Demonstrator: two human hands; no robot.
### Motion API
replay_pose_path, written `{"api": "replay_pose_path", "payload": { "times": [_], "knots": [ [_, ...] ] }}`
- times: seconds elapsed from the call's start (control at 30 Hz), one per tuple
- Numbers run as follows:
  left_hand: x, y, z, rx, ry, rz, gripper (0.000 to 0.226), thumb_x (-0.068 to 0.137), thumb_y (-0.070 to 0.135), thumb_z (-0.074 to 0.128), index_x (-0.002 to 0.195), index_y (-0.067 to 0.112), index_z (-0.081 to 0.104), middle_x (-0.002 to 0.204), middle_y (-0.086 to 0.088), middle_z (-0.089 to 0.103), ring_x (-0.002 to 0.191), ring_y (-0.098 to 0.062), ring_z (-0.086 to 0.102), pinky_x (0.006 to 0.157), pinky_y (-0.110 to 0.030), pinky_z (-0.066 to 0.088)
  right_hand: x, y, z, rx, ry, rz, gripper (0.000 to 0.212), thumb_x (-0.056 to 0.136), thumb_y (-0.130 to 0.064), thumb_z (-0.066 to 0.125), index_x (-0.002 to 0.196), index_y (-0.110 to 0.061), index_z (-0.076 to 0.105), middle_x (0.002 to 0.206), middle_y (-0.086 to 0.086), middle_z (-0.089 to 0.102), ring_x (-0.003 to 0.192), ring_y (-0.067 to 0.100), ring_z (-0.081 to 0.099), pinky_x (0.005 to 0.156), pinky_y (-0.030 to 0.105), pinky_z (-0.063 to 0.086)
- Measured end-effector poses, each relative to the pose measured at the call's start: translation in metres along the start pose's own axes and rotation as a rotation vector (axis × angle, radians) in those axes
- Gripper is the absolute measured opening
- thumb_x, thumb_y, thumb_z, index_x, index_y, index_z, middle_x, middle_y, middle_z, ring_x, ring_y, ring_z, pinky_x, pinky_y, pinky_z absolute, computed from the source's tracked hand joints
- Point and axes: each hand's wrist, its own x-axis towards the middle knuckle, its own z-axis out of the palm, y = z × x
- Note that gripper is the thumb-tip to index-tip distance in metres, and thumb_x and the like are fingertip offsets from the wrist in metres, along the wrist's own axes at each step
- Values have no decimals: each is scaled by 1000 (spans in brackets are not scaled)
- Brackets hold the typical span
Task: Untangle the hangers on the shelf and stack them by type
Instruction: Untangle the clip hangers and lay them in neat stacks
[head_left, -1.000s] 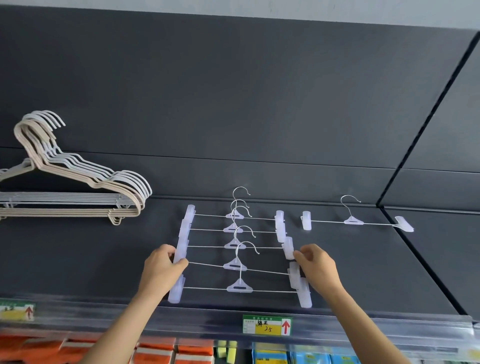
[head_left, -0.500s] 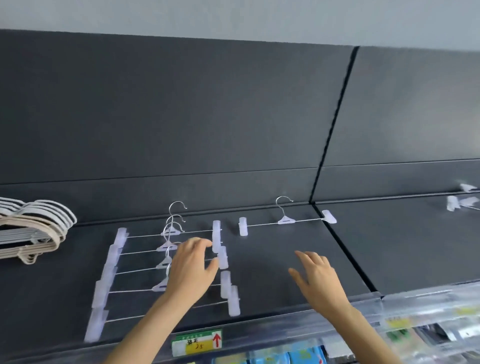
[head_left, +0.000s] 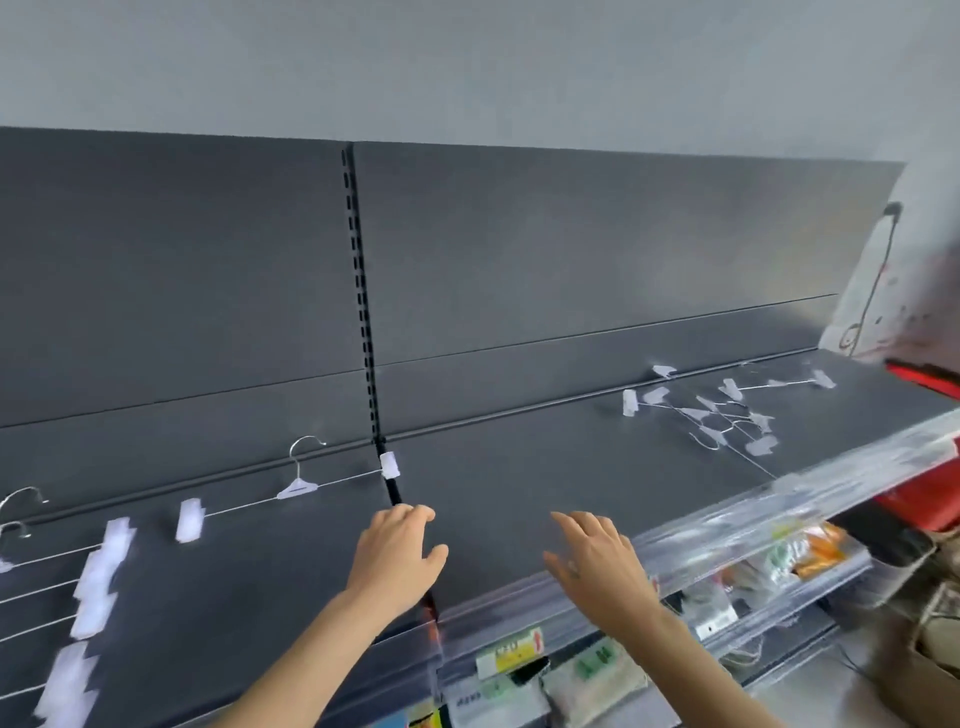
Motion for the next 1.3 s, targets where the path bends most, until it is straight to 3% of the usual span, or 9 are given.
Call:
{"api": "replay_pose_path", "payload": {
  "times": [0.47,0.8,0.9,1.0,1.13,1.2,1.3],
  "knots": [
    [140,195,94,-104,-44,214,37,92,30,47,128,17,48,135,3,47,127,-18,38,104,-29,32,28,228,-54,66,96,281,53,94,-43,40,141,-19,31,139,0,43,129,19,39,104,33,36],
    [263,311,172,-196,-161,331,31,93,22,46,120,13,57,126,-2,56,119,-20,46,101,-29,37,101,355,-79,96,131,416,38,95,-29,44,131,-19,47,127,2,53,117,19,50,96,29,42],
    [279,326,189,-171,-168,299,30,92,25,46,118,14,58,120,-1,57,116,-19,46,95,-31,42,126,380,-81,123,130,445,29,95,-23,42,116,-7,57,114,8,57,106,24,54,86,30,44],
    [286,326,201,-108,-215,198,33,89,37,51,114,17,55,114,0,55,113,-17,46,86,-30,44,160,398,-83,207,140,468,21,94,-20,41,82,-7,54,91,9,56,81,25,51,70,30,38],
    [290,324,211,-145,-315,116,28,76,45,64,88,27,47,98,6,47,101,-14,46,84,-27,43,205,417,-74,257,7,534,24,89,-26,45,76,-7,51,76,6,52,73,27,49,61,28,36],
    [292,326,212,-153,-342,95,29,74,42,67,75,32,41,89,10,44,92,-12,44,82,-27,43,220,423,-70,280,-102,520,31,87,-28,49,64,-9,44,72,6,51,69,25,48,56,27,35],
    [294,331,210,-221,-364,41,29,72,36,71,68,33,42,85,11,50,81,-9,48,73,-23,42,236,431,-77,482,-122,415,35,82,-14,54,49,-12,43,55,0,51,56,17,45,48,23,33]
  ]
}}
